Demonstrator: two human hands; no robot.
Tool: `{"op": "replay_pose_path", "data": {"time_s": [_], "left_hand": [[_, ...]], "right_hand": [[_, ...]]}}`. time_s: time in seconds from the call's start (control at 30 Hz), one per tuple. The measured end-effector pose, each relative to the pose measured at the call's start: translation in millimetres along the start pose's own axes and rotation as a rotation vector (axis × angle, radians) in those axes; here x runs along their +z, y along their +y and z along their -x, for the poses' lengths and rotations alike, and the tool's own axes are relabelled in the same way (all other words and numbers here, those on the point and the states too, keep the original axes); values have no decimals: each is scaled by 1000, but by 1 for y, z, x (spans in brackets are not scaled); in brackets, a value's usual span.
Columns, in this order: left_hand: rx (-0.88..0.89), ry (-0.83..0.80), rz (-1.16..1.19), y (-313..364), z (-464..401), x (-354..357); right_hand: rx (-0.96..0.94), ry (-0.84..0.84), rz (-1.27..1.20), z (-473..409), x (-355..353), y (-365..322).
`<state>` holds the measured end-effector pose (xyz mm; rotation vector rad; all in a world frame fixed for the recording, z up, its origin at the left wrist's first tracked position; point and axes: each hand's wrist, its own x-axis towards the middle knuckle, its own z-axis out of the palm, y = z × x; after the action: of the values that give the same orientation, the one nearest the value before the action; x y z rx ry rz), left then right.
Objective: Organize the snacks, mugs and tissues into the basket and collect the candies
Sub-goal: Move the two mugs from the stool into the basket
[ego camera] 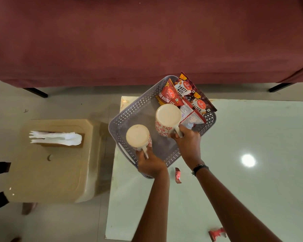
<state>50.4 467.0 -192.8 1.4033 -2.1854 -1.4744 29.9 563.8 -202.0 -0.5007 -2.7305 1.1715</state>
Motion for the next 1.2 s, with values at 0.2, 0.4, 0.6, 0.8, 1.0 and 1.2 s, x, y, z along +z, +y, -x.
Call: {"op": "replay_pose_path", "data": {"time_s": [0.2, 0.4, 0.6, 0.8, 1.0, 1.2], "left_hand": [[-23, -33, 31, -1, -9, 1], [-29, -58, 31, -2, -19, 1], [-35, -31, 49, 5, -35, 6], [-74, -40, 63, 9, -49, 5], [-97, -57, 78, 12, -59, 6], [-113, -78, 71, 14, -66, 8]], "right_hand": [[-30, -27, 22, -3, 8, 5], [-8, -67, 25, -7, 20, 8], [30, -93, 8, -20, 30, 4], [31, -124, -36, -41, 44, -2], [34, -112, -93, -41, 60, -3], [15, -9, -60, -36, 67, -11]]}}
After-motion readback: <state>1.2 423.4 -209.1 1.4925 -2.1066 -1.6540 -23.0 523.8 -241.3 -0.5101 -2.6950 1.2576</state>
